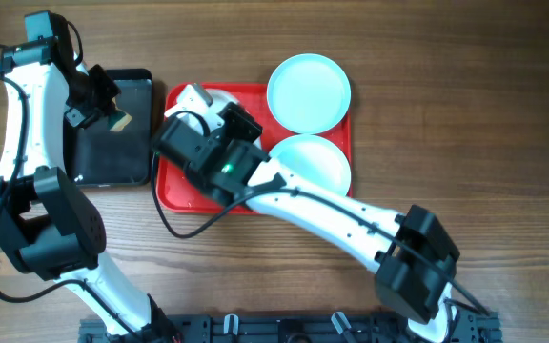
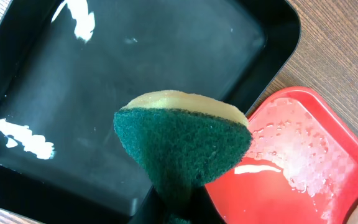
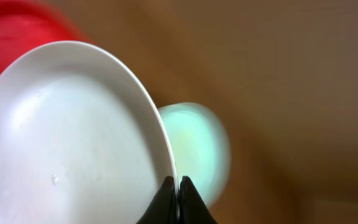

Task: Clean dirty plates on tray and stack at the side
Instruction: 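Lift the white plate with right gripper and carry it right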

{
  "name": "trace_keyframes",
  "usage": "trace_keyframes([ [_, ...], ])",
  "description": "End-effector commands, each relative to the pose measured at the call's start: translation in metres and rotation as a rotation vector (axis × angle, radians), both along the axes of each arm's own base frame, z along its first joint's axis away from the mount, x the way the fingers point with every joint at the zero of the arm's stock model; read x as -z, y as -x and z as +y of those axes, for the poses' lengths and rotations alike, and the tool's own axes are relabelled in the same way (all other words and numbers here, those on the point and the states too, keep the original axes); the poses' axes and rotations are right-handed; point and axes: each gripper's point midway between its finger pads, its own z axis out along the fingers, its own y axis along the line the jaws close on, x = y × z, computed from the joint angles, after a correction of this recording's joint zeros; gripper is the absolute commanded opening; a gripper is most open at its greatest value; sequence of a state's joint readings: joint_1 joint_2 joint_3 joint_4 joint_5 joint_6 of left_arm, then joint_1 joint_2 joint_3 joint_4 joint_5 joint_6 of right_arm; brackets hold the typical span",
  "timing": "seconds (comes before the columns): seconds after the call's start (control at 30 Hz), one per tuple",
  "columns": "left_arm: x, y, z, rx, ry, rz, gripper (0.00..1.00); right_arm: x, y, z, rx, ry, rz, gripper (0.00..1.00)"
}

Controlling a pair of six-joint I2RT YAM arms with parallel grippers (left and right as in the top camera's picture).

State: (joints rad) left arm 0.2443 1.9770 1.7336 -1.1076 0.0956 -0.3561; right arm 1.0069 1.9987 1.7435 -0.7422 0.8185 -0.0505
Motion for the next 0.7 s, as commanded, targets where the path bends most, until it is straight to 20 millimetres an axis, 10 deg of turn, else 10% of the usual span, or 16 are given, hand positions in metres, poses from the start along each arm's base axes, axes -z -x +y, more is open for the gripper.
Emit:
trace_keyframes([
  [0.0, 0.001, 0.001, 0.002, 0.013, -0.013, 0.006, 0.04, 0.030, 0.007, 0.015, -0.016, -0.386, 0.365, 0.04],
  [0.3, 0.001, 0.003, 0.001, 0.013, -0.011, 0.012, 0.04, -0.009, -0.028, -0.054, -0.007, -0.874, 0.719, 0.04],
  [0.67, 0.001, 0.003, 0.001, 0.013, -0.011, 0.012, 0.04, 0.001, -0.078, -0.275, 0.526, -0.948, 0.590, 0.04],
])
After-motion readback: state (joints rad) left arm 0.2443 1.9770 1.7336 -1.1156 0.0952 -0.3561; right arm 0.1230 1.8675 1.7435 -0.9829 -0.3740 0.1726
